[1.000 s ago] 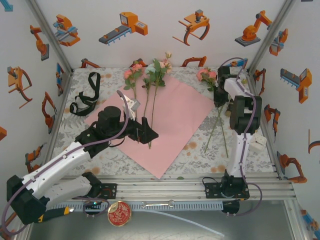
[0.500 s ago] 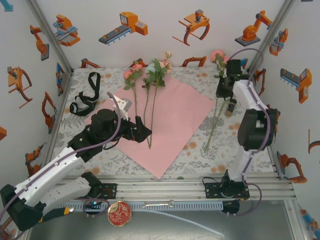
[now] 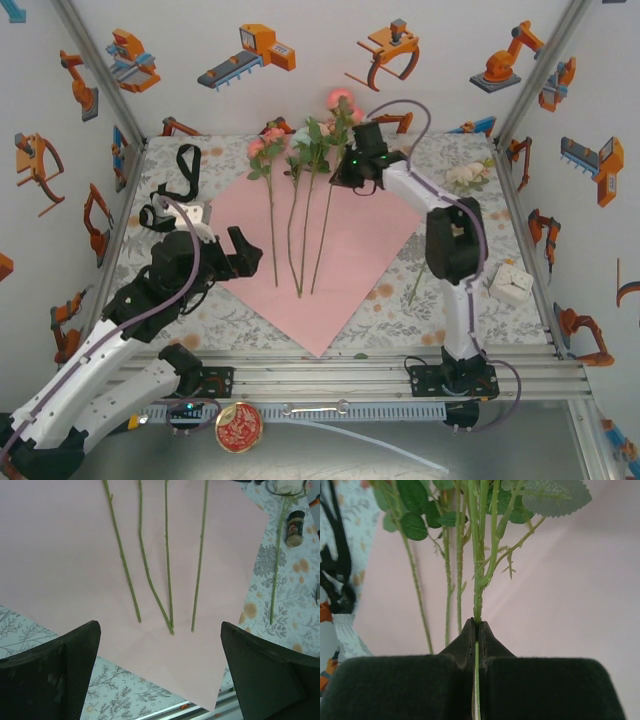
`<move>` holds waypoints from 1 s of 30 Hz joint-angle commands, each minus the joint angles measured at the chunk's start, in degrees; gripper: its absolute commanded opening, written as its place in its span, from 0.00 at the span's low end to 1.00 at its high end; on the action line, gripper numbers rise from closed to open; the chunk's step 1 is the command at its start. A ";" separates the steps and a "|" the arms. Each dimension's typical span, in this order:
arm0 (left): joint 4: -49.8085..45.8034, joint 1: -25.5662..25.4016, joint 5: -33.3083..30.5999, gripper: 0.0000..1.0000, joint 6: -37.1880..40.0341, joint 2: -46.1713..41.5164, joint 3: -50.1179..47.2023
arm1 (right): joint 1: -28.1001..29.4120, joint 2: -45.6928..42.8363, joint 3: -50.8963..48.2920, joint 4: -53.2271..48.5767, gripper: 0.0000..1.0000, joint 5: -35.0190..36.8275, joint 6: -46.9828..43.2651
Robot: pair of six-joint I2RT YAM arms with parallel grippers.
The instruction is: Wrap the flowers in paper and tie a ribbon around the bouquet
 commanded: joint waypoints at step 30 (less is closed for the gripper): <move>27.75 -6.03 38.94 0.97 1.88 15.28 -1.14 | -24.76 -24.76 -22.59 -9.88 0.40 20.99 -20.20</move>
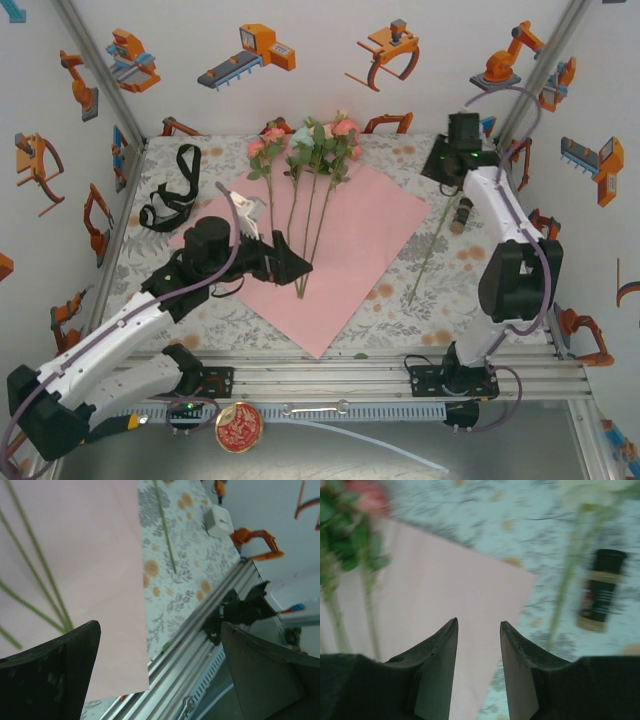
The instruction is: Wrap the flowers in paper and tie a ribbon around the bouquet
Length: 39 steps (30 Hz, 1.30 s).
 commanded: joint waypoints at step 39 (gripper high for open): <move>-3.38 -6.13 -7.79 0.97 7.89 -0.01 3.12 | -6.76 22.59 16.34 -9.53 0.00 -0.24 -6.85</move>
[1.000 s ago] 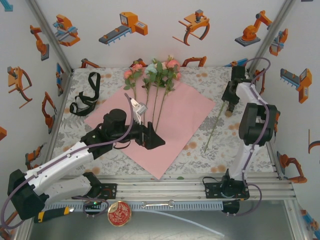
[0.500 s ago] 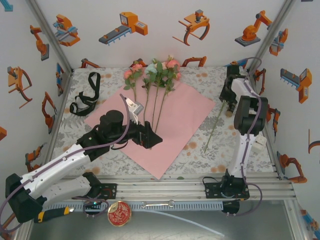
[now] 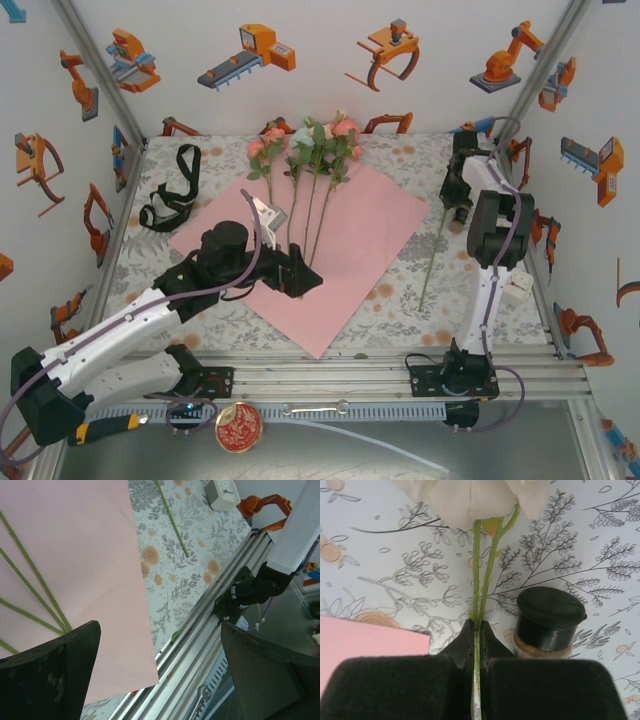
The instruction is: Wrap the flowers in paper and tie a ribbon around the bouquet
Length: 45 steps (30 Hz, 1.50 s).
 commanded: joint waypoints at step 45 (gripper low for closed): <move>-13.14 12.22 -19.98 1.00 -23.21 -10.77 -8.05 | 28.13 4.34 35.84 -0.98 0.38 -15.31 9.58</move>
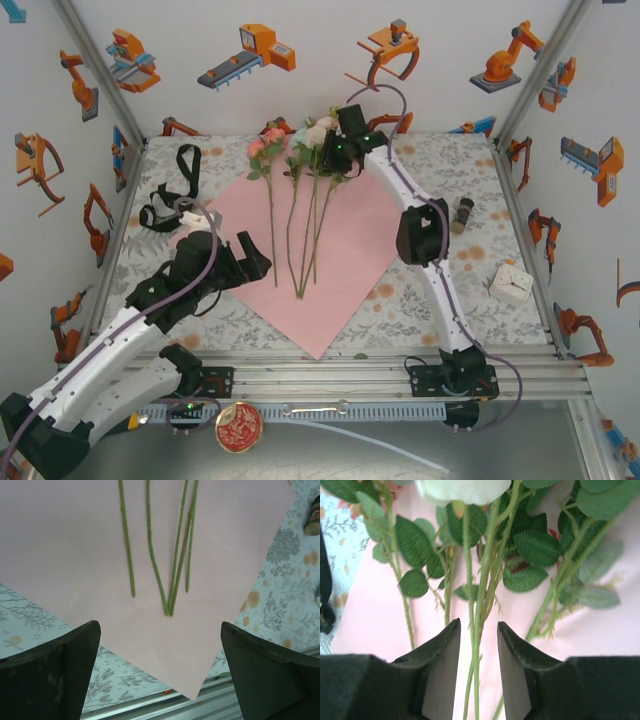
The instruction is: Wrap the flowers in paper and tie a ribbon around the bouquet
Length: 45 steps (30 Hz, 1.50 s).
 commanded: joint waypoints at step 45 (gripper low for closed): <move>18.58 -7.86 -5.61 0.48 -49.63 0.41 -26.21 | 19.48 -88.60 -117.37 23.44 0.68 7.31 36.74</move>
